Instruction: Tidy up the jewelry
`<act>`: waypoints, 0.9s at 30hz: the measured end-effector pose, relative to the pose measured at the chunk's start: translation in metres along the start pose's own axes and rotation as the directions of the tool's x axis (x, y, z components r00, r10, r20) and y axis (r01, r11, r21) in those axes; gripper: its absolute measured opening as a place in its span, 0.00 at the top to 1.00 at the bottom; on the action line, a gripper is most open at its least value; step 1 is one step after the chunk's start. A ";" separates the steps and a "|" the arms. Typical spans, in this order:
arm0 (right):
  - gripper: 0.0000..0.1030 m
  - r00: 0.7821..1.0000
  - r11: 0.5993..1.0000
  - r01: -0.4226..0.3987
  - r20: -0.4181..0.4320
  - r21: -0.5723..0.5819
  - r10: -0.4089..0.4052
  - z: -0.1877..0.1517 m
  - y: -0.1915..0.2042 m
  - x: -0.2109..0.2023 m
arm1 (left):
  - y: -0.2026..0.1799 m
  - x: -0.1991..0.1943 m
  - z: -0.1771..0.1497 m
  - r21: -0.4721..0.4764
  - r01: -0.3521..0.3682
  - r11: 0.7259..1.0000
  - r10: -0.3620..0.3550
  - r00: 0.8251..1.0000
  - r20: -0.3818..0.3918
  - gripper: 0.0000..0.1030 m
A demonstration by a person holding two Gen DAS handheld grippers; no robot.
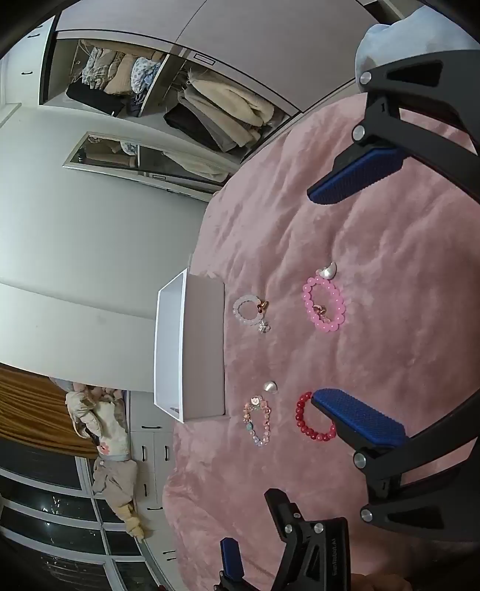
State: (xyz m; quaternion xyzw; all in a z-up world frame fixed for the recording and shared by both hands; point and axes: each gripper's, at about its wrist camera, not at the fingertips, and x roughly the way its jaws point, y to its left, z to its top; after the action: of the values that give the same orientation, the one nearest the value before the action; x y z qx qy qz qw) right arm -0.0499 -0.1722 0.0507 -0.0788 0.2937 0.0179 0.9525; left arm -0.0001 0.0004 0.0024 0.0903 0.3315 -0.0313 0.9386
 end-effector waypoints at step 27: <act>0.04 1.000 1.000 0.017 -0.004 -0.006 -0.017 -0.005 0.000 0.004 | -0.001 -0.014 0.001 -0.021 0.039 0.999 -0.039 0.999 0.023 0.02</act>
State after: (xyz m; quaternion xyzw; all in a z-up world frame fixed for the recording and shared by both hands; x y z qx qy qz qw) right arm -0.0495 -0.1728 0.0447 -0.0842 0.2948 0.0103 0.9518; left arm -0.0105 -0.0009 0.0115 0.0734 0.3229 -0.0470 0.9424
